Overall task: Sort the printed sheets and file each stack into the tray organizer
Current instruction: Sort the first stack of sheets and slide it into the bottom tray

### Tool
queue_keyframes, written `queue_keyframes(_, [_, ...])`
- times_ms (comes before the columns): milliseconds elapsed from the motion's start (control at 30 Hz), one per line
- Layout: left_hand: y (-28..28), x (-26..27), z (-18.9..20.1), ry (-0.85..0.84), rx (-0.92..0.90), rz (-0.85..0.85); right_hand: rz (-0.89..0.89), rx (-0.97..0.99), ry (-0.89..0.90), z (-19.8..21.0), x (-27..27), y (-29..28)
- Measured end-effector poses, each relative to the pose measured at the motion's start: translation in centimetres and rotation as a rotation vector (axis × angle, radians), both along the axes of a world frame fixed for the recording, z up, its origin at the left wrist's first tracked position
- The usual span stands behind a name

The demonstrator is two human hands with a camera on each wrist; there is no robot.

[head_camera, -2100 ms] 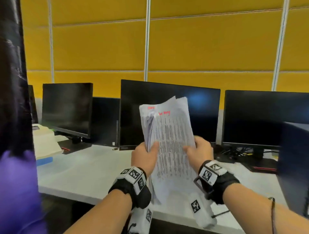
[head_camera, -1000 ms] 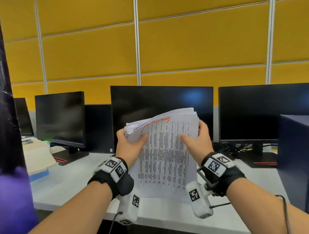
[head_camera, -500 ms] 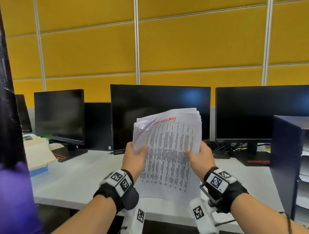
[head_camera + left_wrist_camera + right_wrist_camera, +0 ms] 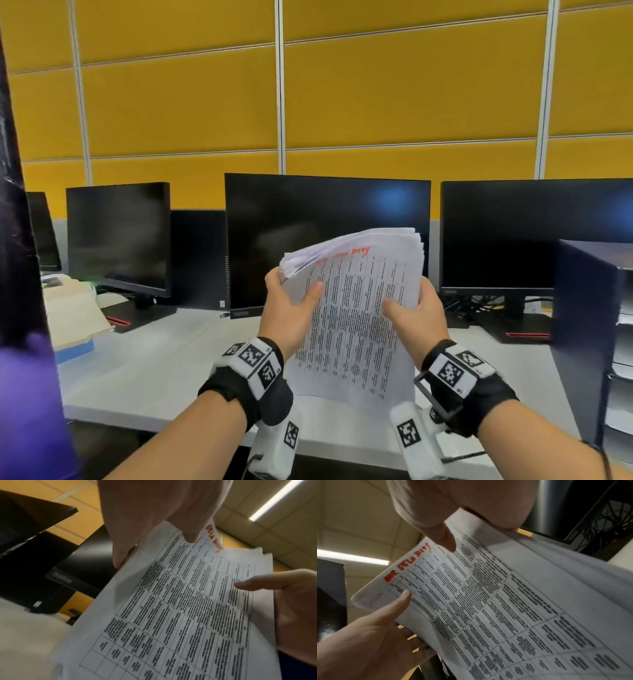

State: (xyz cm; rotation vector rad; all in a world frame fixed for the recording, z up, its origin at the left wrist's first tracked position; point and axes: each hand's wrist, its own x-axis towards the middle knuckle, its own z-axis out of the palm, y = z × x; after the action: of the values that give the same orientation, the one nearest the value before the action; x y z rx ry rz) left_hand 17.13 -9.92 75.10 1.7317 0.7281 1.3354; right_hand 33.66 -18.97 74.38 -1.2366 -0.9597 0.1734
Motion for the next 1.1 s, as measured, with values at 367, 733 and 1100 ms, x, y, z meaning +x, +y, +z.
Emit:
queue_keyframes(367, [-1.0, -0.1, 1.7, -0.095, 0.065, 0.037, -0.023, 0.06, -0.073, 2.2, 0.5, -1.1])
queue_keyframes(733, [-0.6, 0.7, 0.4, -0.055, 0.032, 0.019, -0.098, 0.11, 0.009, 0.1, 2.5, -0.6])
queue_keyframes(1100, [-1.5, 1.7, 0.4, -0.042, -0.018, 0.008, 0.002, 0.049, -0.036, 1.1, 1.4, -0.6])
